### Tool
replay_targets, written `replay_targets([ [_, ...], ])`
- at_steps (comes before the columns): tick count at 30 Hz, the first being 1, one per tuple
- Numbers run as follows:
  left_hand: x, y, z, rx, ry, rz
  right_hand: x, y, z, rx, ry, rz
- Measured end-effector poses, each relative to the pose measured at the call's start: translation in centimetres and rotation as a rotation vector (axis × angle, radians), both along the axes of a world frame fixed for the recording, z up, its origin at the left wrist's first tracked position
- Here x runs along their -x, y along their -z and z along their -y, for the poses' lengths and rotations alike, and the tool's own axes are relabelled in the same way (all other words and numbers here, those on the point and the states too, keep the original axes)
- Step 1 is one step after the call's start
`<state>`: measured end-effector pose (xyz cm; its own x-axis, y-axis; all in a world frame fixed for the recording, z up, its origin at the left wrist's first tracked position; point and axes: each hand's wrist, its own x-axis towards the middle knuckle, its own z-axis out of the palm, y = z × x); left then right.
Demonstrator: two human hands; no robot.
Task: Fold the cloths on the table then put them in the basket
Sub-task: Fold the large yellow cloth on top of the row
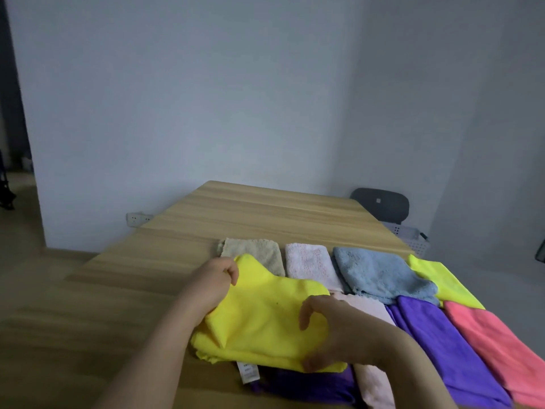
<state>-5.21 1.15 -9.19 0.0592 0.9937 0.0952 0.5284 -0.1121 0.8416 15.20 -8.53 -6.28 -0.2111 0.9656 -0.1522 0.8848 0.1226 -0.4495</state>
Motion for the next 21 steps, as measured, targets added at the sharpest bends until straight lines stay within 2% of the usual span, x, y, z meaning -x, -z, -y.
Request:
replay_targets([
  [2, 0.1, -0.7, 0.2, 0.030, 0.034, 0.093, -0.3, 0.1, -0.1, -0.020, 0.010, 0.018],
  [5, 0.3, -1.3, 0.6, 0.156, 0.144, 0.330, -1.3, -0.3, -0.1, -0.050, 0.042, -0.065],
  [6, 0.3, -1.1, 0.8, 0.180, 0.185, 0.326, -1.7, -0.4, 0.0, -0.053, 0.053, -0.098],
  [12, 0.4, 0.0, 0.9, 0.184, 0.183, -0.051, -2.6, -0.2, 0.1, 0.054, 0.086, -0.244],
  [15, 0.7, -0.7, 0.5, 0.134, 0.165, -0.238, -2.5, 0.7, -0.9, -0.071, 0.353, -0.423],
  [18, 0.5, -0.5, 0.5, 0.099, 0.169, -0.274, -1.4, 2.6, -2.2, -0.227, 0.601, -0.288],
  [21, 0.5, 0.2, 0.5, 0.054, 0.184, -0.263, -0.5, 4.4, -3.0, -0.227, 0.649, -0.144],
])
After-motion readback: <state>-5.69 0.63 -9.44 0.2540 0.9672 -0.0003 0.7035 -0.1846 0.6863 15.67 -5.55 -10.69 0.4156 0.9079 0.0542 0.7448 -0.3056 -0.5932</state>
